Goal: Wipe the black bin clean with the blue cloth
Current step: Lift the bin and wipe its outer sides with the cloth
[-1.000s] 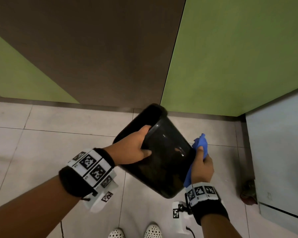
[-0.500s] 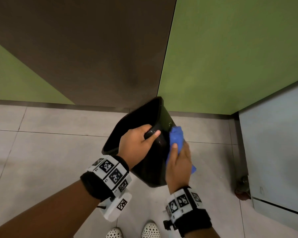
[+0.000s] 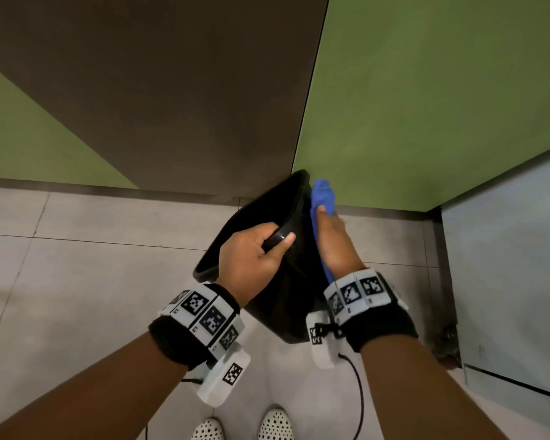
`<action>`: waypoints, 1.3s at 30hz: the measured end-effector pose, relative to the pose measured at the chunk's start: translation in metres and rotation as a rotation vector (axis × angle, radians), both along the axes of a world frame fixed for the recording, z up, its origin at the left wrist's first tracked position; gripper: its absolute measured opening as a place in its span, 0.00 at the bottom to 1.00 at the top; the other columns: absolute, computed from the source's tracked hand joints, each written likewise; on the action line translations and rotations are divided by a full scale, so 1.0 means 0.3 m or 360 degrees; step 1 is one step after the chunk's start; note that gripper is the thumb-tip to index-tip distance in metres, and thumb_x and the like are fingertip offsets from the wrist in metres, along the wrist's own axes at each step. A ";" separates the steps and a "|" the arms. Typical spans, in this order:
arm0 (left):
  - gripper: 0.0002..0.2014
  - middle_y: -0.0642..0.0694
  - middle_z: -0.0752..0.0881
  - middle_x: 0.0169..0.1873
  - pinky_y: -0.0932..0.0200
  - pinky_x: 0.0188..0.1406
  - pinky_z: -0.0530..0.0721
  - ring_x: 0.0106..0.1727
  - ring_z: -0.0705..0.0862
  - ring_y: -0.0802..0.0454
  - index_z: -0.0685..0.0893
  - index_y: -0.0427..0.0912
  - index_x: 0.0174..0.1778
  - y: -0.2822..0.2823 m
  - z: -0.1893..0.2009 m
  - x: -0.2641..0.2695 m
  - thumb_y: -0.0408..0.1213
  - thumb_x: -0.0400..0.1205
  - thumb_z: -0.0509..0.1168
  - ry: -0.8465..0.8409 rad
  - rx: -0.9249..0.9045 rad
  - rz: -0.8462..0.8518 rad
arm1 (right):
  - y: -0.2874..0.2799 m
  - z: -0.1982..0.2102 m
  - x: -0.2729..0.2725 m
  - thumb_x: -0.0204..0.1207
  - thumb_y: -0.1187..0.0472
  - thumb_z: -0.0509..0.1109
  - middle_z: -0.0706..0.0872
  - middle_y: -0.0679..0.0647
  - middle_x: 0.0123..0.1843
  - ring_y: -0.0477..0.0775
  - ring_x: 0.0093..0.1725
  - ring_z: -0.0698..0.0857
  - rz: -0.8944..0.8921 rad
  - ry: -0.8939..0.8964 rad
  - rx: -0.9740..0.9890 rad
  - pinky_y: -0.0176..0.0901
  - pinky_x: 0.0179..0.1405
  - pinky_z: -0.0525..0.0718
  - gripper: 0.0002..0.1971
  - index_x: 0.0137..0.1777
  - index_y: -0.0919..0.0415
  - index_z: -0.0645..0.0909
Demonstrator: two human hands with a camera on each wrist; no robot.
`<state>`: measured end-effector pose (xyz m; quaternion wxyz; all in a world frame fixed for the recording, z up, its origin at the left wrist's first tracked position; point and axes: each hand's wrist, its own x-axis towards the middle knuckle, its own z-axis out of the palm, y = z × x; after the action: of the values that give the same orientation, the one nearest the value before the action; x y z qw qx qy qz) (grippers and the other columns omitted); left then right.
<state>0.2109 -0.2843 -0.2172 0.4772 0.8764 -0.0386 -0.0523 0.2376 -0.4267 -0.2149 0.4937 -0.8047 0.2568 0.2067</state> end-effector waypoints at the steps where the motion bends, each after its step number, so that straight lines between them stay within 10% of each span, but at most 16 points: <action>1: 0.17 0.55 0.77 0.20 0.57 0.27 0.74 0.23 0.73 0.55 0.72 0.56 0.22 0.006 -0.007 0.009 0.61 0.72 0.56 0.0003 0.0003 0.0004 | 0.035 0.038 -0.020 0.85 0.48 0.44 0.57 0.55 0.85 0.56 0.84 0.54 0.0010 -0.0062 0.0017 0.58 0.83 0.53 0.26 0.81 0.55 0.56; 6: 0.17 0.53 0.79 0.23 0.41 0.31 0.81 0.26 0.75 0.52 0.75 0.44 0.33 0.020 -0.021 0.007 0.56 0.72 0.58 0.0040 -0.0173 0.0034 | 0.158 0.106 -0.148 0.85 0.49 0.45 0.47 0.48 0.86 0.47 0.85 0.42 0.0167 -0.0306 -0.0075 0.52 0.84 0.39 0.28 0.83 0.54 0.45; 15: 0.21 0.52 0.71 0.18 0.52 0.29 0.77 0.23 0.74 0.53 0.73 0.43 0.27 0.066 0.064 -0.058 0.59 0.72 0.58 -0.0036 -0.0102 -0.0033 | -0.050 -0.051 -0.033 0.85 0.46 0.41 0.45 0.55 0.86 0.56 0.85 0.41 -0.0082 0.0257 -0.0199 0.60 0.82 0.43 0.30 0.83 0.60 0.43; 19: 0.21 0.41 0.77 0.20 0.46 0.30 0.82 0.26 0.79 0.44 0.77 0.42 0.29 0.076 0.049 -0.029 0.59 0.72 0.59 0.0014 -0.0195 0.0043 | -0.005 -0.024 -0.041 0.85 0.48 0.43 0.47 0.58 0.86 0.58 0.85 0.46 -0.0075 0.0102 -0.0031 0.57 0.82 0.47 0.29 0.83 0.59 0.45; 22: 0.17 0.51 0.73 0.14 0.59 0.27 0.73 0.20 0.73 0.58 0.77 0.53 0.22 0.073 0.023 0.020 0.60 0.69 0.61 -0.0004 -0.0163 0.0175 | 0.088 0.034 -0.055 0.85 0.49 0.46 0.50 0.55 0.86 0.54 0.85 0.49 0.0021 -0.0119 0.0059 0.56 0.84 0.50 0.29 0.83 0.57 0.46; 27: 0.27 0.51 0.69 0.12 0.61 0.25 0.66 0.20 0.65 0.58 0.71 0.39 0.18 0.046 -0.022 0.074 0.60 0.67 0.68 0.0061 -0.0192 0.0394 | 0.187 0.079 -0.085 0.85 0.48 0.45 0.48 0.48 0.86 0.48 0.85 0.45 0.0151 -0.0356 -0.0046 0.53 0.85 0.43 0.29 0.83 0.55 0.45; 39: 0.33 0.47 0.61 0.13 0.58 0.29 0.65 0.23 0.64 0.46 0.63 0.39 0.15 0.019 0.016 0.111 0.67 0.61 0.65 -0.0117 -0.0006 0.0386 | 0.122 0.065 -0.094 0.85 0.48 0.45 0.48 0.55 0.86 0.58 0.85 0.47 -0.0159 -0.0041 -0.0086 0.58 0.84 0.46 0.29 0.83 0.56 0.46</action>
<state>0.2442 -0.2785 -0.2124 0.4800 0.8750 0.0500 0.0382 0.2093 -0.3902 -0.1953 0.4849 -0.8065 0.2956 0.1643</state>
